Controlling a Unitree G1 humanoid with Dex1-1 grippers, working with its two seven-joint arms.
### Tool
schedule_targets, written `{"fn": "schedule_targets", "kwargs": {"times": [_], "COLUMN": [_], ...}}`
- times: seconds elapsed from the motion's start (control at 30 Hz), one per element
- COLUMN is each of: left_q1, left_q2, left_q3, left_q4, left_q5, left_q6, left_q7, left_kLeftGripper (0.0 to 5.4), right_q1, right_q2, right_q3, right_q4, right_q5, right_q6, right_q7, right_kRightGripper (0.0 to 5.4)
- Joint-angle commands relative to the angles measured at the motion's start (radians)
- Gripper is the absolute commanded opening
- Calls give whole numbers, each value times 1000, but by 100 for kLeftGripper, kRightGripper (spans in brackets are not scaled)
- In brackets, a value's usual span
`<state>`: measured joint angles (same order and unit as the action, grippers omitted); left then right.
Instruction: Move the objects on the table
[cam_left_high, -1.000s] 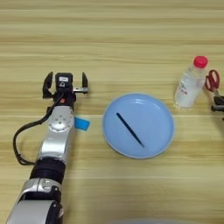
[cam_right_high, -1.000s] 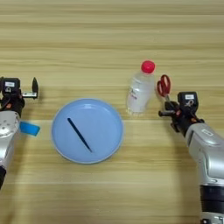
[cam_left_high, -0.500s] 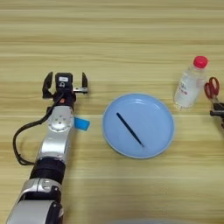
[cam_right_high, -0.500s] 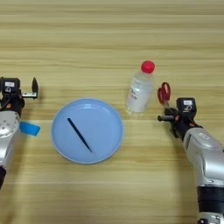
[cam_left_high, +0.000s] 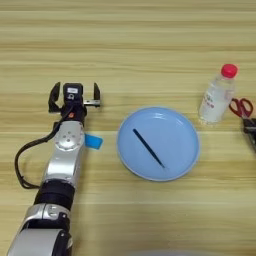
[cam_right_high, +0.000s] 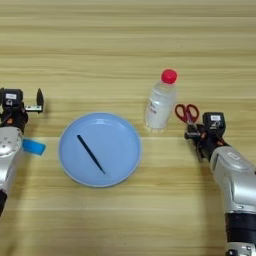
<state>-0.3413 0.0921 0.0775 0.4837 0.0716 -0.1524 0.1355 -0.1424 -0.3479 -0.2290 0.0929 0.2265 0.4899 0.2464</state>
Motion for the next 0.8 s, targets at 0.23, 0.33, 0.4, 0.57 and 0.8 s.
{"fn": "schedule_targets", "kwargs": {"times": [0.23,0.33,0.4,0.57,0.8], "left_q1": [-11,-11,-11,-11,-11], "left_q2": [0,0,-1,-1,2], "left_q3": [5,4,4,3,3], "left_q4": [-6,-5,-5,-5,-4], "left_q5": [-5,-4,-4,-3,-4], "left_q6": [8,7,7,6,2], "left_q7": [2,3,3,3,0], "left_kLeftGripper": [540,540,540,540,540], "right_q1": [-11,-6,3,28,80], "right_q2": [-2,-1,-6,-52,-97], "right_q3": [1,9,20,47,99], "right_q4": [-13,-27,-44,-112,-240], "right_q5": [-25,-37,-50,-78,-78], "right_q6": [-46,-73,-85,-80,-35], "right_q7": [-14,-12,-6,34,118], "right_kRightGripper": [263,298,320,369,445]}}
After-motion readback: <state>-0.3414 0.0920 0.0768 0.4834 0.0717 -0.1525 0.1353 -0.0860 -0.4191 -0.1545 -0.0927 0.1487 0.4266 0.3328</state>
